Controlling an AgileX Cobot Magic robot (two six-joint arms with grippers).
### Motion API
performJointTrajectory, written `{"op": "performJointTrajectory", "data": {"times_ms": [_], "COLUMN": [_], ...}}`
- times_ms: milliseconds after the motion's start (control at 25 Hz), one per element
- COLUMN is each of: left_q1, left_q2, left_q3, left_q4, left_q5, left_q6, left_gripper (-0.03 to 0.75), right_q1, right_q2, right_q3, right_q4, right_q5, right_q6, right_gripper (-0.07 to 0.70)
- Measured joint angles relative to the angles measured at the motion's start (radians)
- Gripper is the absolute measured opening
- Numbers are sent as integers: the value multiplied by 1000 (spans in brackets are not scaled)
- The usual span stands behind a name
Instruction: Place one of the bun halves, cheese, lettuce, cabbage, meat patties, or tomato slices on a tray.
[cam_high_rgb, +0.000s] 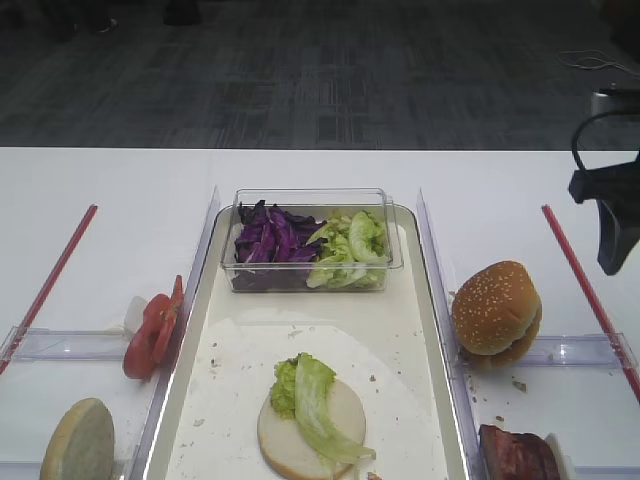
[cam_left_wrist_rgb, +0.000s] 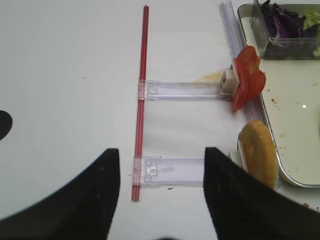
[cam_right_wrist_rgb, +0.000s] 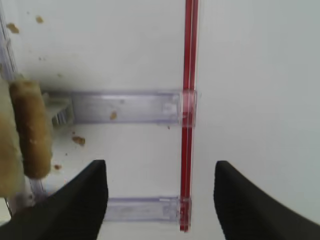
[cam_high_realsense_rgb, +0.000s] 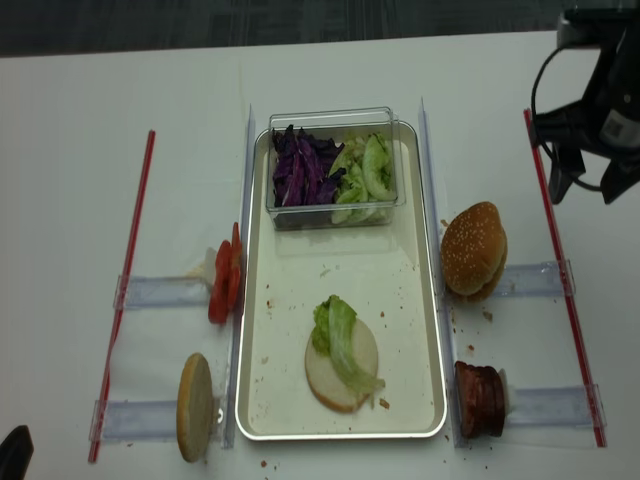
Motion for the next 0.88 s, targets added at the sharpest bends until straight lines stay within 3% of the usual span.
{"op": "performJointTrajectory", "data": {"times_ms": [440,880], "left_q1": [0,0], "left_q2": [0,0], "left_q3": [0,0], "left_q4": [0,0], "left_q5": [0,0], "left_q6": [0,0], "left_gripper": [359,360], "right_q1": [0,0], "right_q2": [-315,-581], "right_q3": [349,579], "right_q4": [0,0], "right_q5": [-45,-89], "right_q6": [0,0], "right_gripper": [468,468]}}
